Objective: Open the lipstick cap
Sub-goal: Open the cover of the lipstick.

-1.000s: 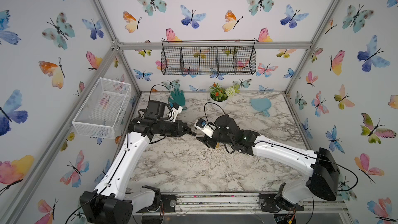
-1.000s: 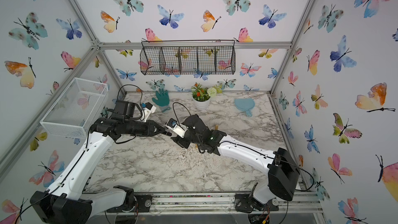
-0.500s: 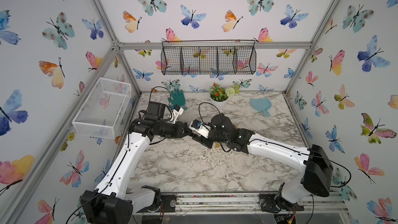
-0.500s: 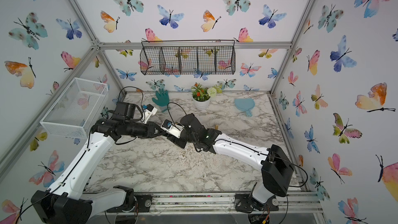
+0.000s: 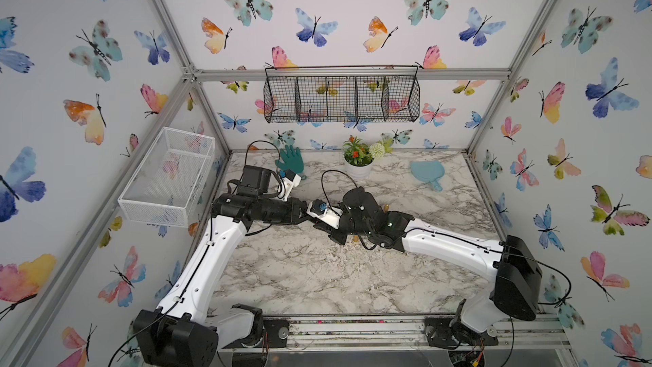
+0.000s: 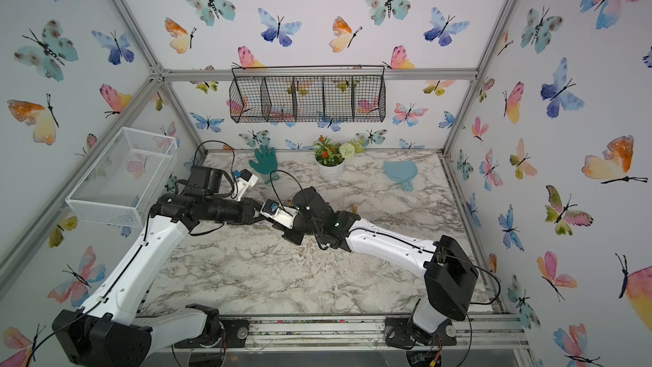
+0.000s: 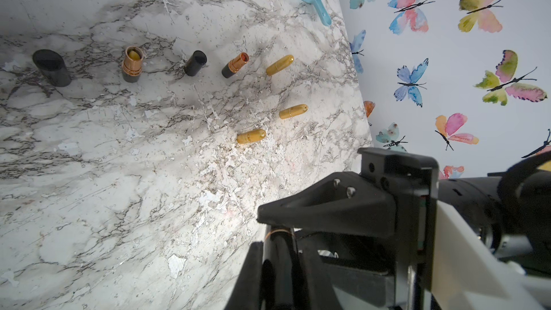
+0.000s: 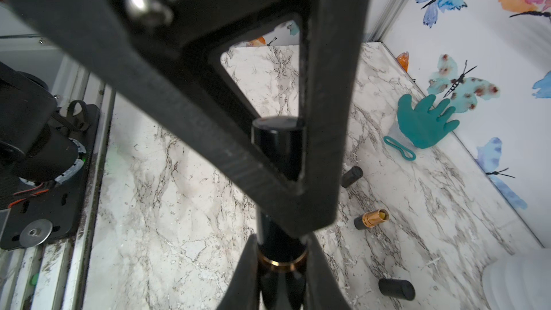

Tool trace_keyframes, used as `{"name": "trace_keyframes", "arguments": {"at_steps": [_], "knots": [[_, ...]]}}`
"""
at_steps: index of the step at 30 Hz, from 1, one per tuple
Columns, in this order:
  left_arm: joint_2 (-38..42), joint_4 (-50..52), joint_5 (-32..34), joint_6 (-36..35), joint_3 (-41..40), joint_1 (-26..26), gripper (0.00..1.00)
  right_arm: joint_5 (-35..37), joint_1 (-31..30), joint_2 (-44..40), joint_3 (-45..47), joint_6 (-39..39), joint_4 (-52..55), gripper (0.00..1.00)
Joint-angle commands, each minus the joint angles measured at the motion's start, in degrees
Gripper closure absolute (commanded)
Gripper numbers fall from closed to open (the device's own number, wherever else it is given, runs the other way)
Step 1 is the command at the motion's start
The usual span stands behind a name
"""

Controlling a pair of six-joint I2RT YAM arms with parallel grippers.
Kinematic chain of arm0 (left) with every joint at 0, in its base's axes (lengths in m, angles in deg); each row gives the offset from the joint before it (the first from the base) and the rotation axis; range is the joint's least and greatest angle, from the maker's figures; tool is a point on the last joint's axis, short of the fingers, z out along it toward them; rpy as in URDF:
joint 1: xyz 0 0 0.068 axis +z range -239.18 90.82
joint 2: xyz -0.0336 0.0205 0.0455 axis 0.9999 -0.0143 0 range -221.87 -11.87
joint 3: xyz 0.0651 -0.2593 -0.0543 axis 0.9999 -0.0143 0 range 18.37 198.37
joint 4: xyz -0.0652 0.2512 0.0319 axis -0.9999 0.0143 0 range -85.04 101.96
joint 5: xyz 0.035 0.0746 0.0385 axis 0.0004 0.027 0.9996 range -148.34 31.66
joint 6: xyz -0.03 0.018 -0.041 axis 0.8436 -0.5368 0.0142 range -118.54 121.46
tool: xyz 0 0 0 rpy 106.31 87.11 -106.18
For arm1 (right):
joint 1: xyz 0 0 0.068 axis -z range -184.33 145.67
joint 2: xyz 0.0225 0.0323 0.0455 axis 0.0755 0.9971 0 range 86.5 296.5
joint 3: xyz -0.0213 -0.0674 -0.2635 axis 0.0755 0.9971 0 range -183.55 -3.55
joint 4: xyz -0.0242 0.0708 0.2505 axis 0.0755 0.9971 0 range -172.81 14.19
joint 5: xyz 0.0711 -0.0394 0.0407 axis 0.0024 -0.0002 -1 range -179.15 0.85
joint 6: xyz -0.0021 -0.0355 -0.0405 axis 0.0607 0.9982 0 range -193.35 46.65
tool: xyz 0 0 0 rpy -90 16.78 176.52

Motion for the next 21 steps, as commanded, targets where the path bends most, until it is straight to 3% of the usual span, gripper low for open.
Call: {"name": "trace_keyframes", "arguments": {"at_steps": [1, 16, 19, 21], "knots": [[-0.62, 1.39, 2.38, -0.59, 1.64, 0.3, 1.0, 6.97, 0.05, -2.21, 1.63, 0.73, 1.85, 0.98], [-1.81, -0.19, 1.98, 0.42, 2.91, 4.46, 1.0, 15.41, 0.05, -9.27, 9.9, -0.78, 0.9, 0.98], [-2.65, -2.35, 9.47, 1.59, -1.03, 3.77, 1.0, 14.34, -0.01, -9.76, 9.43, -1.19, 0.81, 0.98], [-4.23, -3.77, 21.85, 3.18, -4.06, 1.72, 1.0, 14.11, 0.05, -10.18, 8.89, -1.65, 1.04, 0.98]]}}
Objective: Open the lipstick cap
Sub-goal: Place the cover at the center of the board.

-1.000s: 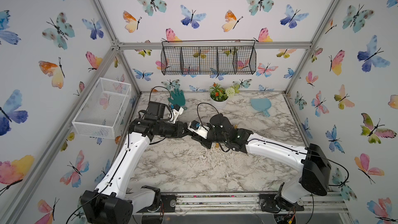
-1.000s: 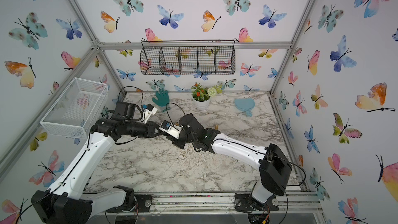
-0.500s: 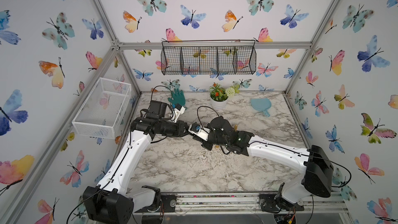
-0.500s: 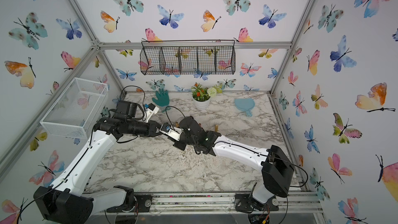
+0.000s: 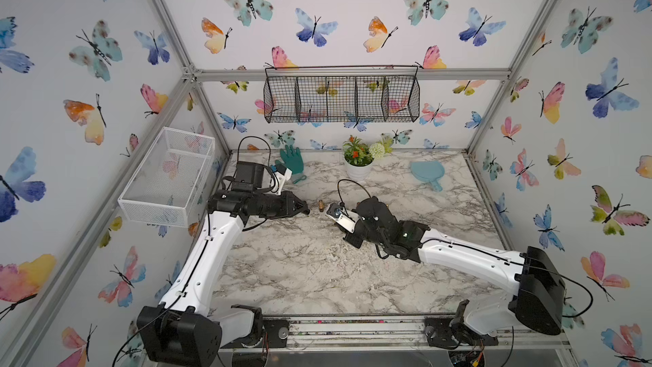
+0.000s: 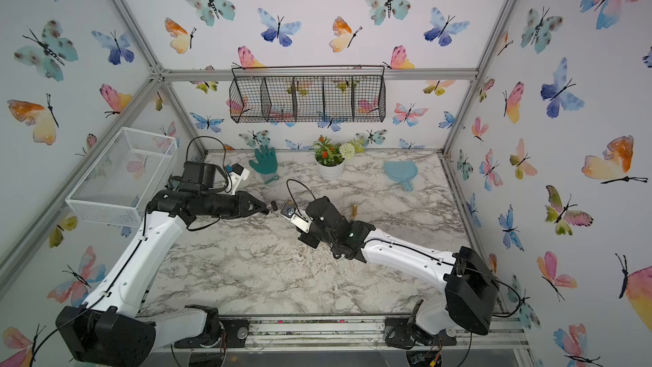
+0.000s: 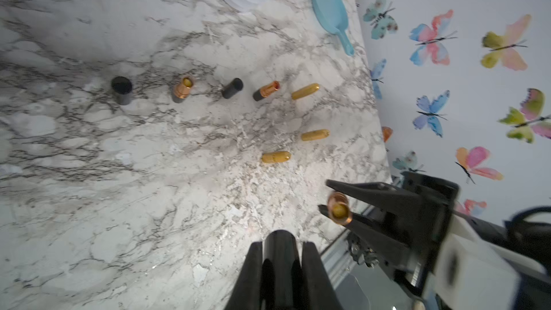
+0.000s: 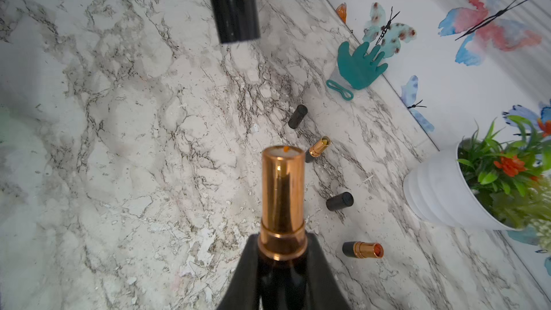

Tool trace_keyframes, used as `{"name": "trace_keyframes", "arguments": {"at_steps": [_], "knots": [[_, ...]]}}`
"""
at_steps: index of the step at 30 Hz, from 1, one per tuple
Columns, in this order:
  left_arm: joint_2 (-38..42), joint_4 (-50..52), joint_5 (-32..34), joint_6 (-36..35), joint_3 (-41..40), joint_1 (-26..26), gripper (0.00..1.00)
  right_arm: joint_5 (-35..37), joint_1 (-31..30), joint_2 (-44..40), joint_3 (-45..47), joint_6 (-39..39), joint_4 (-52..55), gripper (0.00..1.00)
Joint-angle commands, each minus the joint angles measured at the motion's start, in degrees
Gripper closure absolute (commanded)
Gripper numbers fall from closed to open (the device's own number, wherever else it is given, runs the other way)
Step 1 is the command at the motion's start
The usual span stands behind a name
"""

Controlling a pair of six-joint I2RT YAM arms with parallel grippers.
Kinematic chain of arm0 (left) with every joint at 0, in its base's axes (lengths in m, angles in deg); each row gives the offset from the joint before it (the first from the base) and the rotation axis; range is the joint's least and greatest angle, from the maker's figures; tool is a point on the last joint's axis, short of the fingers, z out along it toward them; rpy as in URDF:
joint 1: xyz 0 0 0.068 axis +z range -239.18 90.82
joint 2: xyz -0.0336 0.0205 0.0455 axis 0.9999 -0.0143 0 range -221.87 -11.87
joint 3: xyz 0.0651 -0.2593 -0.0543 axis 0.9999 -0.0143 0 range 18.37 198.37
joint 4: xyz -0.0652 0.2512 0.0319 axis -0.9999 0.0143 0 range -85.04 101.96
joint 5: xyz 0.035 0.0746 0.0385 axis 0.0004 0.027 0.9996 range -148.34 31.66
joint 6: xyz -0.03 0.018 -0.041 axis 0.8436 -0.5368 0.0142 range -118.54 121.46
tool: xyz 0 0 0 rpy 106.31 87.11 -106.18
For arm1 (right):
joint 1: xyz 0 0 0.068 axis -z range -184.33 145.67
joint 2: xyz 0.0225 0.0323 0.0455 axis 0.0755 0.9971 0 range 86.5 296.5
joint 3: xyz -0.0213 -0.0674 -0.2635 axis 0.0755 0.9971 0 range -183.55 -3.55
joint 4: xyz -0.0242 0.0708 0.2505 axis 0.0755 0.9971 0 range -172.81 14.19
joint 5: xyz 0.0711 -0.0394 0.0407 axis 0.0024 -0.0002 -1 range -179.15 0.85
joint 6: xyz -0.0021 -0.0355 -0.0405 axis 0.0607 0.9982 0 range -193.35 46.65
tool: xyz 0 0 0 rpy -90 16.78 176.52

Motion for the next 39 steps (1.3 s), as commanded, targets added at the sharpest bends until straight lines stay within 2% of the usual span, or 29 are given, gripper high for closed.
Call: {"name": "trace_keyframes", "arguments": {"at_steps": [1, 5, 10, 12, 19, 27, 30, 36, 39], "knots": [[-3.8, -2.19, 20.19, 2.37, -5.28, -3.22, 1.0, 0.56, 0.0, -1.91, -1.08, -1.48, 0.43, 0.98], [-6.91, -10.35, 23.8, 5.6, -12.74, -5.91, 1.0, -0.42, -0.01, -3.19, -1.26, -2.24, 0.56, 0.98], [-9.81, -16.68, 33.16, 8.4, -16.75, -10.47, 1.0, -0.07, 0.02, -3.86, -0.93, -2.88, 1.62, 0.98], [-11.76, -17.62, 33.81, 8.41, -17.08, -11.33, 0.97, -0.07, -0.02, -3.69, -0.82, -3.06, 1.91, 0.98], [-15.52, -22.25, 34.85, 8.27, -19.45, -12.49, 0.95, 0.45, -0.06, -3.92, -0.56, -3.73, 2.44, 0.98], [-17.96, -22.31, 36.64, 7.8, -19.35, -13.84, 0.88, 1.06, -0.06, -3.94, -0.11, -3.77, 2.62, 0.98], [-18.38, -22.3, 37.07, 7.89, -19.46, -14.6, 0.82, 1.24, -0.06, -3.94, 0.0, -3.77, 2.52, 0.98], [-20.07, -21.97, 36.66, 7.7, -18.96, -15.07, 0.77, 1.42, -0.06, -3.9, 0.38, -3.79, 2.37, 0.98], [-20.27, -21.4, 36.98, 7.6, -18.43, -15.32, 0.67, 1.47, -0.06, -4.11, 0.55, -3.95, 2.35, 0.98]]}}
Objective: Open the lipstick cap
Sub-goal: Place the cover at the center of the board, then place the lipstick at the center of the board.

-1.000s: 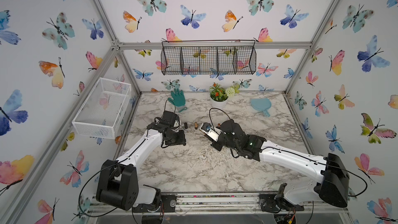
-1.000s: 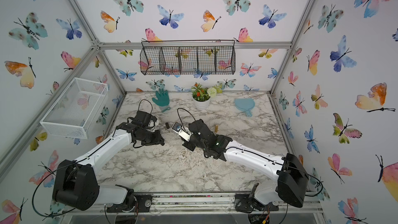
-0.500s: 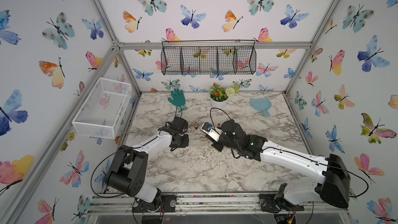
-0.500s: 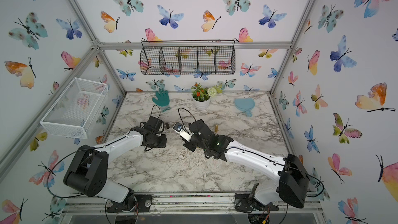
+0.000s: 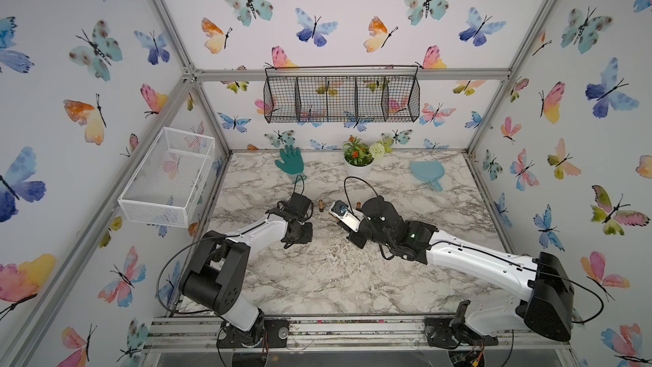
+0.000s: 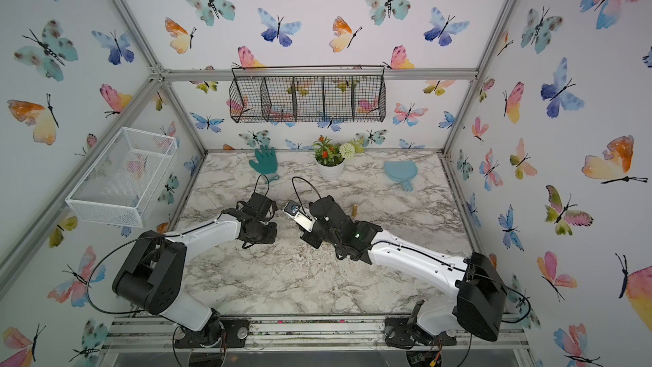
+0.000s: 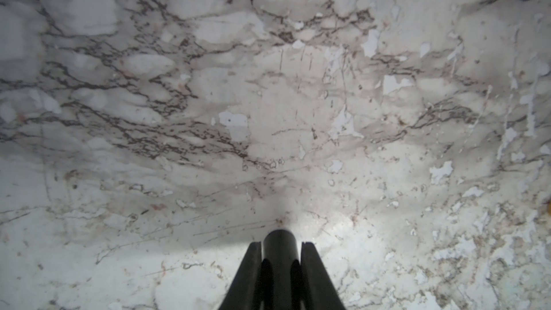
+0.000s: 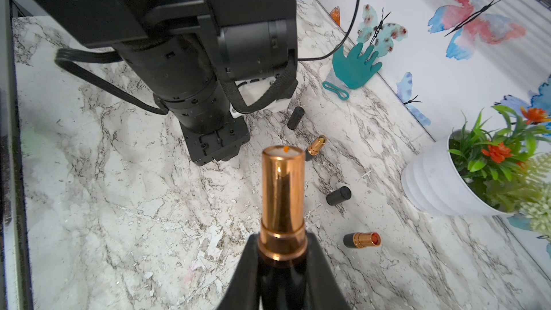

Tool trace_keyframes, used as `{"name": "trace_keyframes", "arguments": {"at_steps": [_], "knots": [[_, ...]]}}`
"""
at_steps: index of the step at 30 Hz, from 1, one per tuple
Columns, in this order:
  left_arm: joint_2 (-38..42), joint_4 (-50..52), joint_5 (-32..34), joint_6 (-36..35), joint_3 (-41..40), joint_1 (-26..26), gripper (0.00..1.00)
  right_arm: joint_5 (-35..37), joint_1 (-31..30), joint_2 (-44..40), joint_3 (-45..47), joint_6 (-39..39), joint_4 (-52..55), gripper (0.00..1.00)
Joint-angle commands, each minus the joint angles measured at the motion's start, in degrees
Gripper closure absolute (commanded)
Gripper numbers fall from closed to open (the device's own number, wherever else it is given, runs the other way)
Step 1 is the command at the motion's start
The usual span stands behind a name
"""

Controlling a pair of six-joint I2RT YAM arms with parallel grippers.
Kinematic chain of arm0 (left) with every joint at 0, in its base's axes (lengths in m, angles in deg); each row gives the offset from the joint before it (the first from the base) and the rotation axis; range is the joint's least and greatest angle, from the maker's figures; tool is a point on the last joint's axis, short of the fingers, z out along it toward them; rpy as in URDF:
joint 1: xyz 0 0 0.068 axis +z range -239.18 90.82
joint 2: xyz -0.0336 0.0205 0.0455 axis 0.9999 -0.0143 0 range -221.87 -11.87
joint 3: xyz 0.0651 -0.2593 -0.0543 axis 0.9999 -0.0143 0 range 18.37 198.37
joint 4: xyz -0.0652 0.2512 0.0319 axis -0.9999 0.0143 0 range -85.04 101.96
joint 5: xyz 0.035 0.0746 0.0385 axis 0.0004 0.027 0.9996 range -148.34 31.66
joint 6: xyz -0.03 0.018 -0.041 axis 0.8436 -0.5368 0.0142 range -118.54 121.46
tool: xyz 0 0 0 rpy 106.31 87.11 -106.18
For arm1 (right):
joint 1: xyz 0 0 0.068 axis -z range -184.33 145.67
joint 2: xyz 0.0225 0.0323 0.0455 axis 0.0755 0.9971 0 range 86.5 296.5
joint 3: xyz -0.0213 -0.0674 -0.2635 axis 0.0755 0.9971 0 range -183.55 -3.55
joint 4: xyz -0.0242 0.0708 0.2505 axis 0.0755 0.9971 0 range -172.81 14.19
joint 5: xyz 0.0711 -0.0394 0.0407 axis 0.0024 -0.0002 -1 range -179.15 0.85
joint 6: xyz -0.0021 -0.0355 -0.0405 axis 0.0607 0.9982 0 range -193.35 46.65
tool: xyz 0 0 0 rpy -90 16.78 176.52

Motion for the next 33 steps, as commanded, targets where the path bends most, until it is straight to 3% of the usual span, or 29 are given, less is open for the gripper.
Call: {"name": "trace_keyframes", "arguments": {"at_steps": [1, 6, 12, 16, 24, 33], "knots": [[-0.8, 1.08, 1.15, -0.17, 0.94, -0.49, 0.63, 0.83, -0.06, -1.27, 0.51, -1.1, 0.12, 0.98], [1.59, 3.24, 0.93, -0.43, 2.82, -0.48, 0.45, 1.11, -0.06, -1.87, 1.09, -1.12, -0.19, 0.98], [7.99, 8.84, -3.78, -0.07, 9.19, -0.02, 0.37, 0.68, -0.06, -1.33, 2.18, -1.79, -1.2, 0.98], [11.48, 13.38, -11.85, -1.35, 14.64, 2.14, 0.35, 0.39, -0.06, -0.94, 3.08, -2.16, -2.82, 0.98], [14.58, 18.07, -37.12, -5.94, 19.42, 5.46, 0.31, -1.53, -0.06, 2.54, 2.58, -2.43, -5.11, 0.98], [15.34, 17.73, -43.34, -7.95, 17.21, 5.37, 0.32, -2.63, -0.06, 5.04, 0.6, -1.66, -5.43, 0.98]]}}
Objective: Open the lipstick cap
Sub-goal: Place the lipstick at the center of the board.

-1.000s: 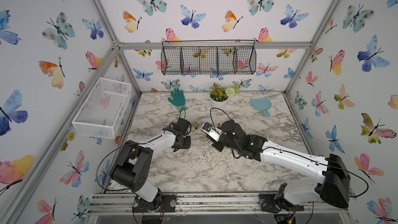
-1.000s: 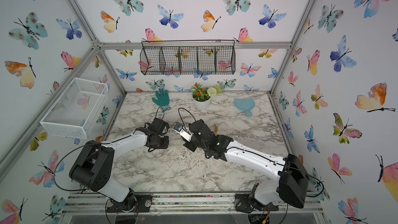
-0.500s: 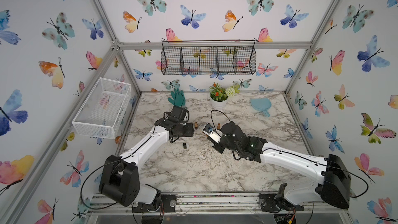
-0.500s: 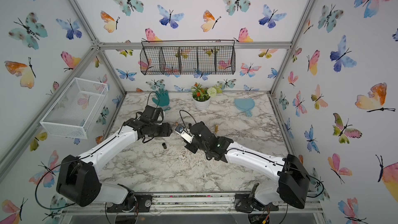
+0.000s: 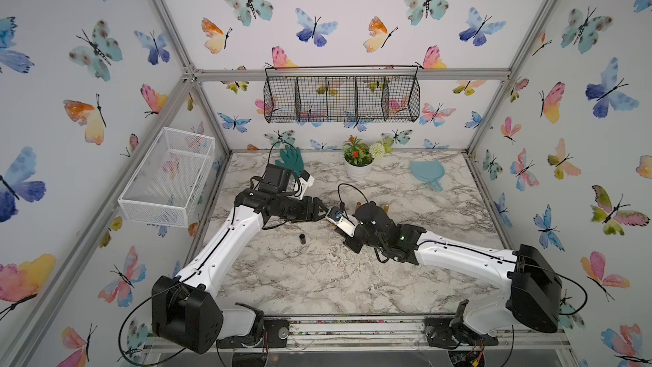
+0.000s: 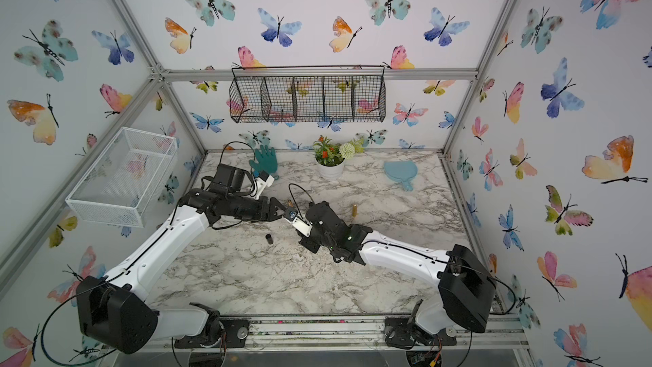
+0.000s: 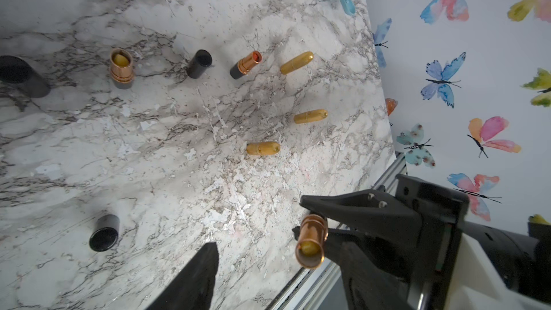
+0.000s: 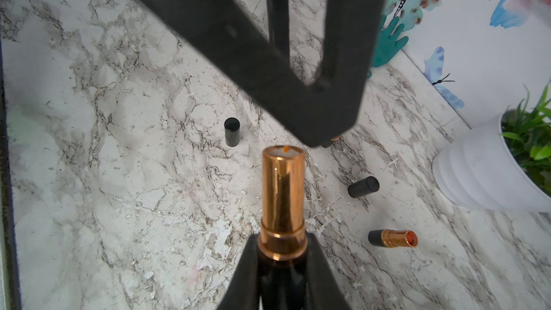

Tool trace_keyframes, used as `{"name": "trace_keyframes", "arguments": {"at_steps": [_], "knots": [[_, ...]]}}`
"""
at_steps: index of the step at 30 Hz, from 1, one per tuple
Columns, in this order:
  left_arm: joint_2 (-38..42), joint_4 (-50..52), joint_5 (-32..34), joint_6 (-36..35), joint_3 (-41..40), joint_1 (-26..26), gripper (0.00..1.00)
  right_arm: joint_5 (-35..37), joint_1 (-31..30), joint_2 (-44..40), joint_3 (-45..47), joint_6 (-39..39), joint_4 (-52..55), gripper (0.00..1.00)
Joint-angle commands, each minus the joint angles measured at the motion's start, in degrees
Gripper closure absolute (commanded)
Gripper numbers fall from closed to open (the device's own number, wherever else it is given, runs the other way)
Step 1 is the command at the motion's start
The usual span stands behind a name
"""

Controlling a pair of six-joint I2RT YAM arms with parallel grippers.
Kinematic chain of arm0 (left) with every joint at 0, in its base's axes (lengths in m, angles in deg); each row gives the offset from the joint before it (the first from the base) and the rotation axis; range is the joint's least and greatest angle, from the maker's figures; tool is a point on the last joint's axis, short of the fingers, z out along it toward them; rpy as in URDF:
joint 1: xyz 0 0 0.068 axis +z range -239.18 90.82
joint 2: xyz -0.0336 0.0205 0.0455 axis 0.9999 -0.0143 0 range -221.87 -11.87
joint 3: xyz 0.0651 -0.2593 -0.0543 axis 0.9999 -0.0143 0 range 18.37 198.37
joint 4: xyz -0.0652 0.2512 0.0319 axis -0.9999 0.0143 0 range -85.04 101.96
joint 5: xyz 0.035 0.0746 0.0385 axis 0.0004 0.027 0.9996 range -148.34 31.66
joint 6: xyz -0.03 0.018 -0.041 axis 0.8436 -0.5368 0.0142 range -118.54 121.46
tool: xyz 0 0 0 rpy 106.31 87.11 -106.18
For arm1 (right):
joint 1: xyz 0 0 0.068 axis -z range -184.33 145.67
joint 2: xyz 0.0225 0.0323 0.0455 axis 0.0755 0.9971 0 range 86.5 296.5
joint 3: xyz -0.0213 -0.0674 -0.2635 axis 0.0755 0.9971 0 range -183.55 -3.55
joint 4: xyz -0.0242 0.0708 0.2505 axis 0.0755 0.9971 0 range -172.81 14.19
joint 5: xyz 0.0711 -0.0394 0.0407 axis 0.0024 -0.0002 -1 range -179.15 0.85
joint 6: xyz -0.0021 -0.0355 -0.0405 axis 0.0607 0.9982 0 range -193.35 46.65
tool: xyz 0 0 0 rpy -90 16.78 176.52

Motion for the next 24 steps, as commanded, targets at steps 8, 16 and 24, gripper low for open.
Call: {"name": "trace_keyframes", "arguments": {"at_steps": [8, 16, 24], "knots": [[-1.16, 1.04, -6.35, -3.44, -0.77, -0.23, 0.36, -2.29, -0.06, 1.29, -3.65, 0.29, -1.61, 0.98], [-2.23, 0.13, -6.85, -3.38, -0.78, -0.19, 0.5, -2.73, -0.06, 2.0, -3.98, 0.47, -1.61, 0.98], [-3.75, -0.97, -7.98, -3.58, -1.45, -0.4, 0.58, -2.73, -0.06, 2.7, -4.18, 0.64, -1.3, 0.98]]}}
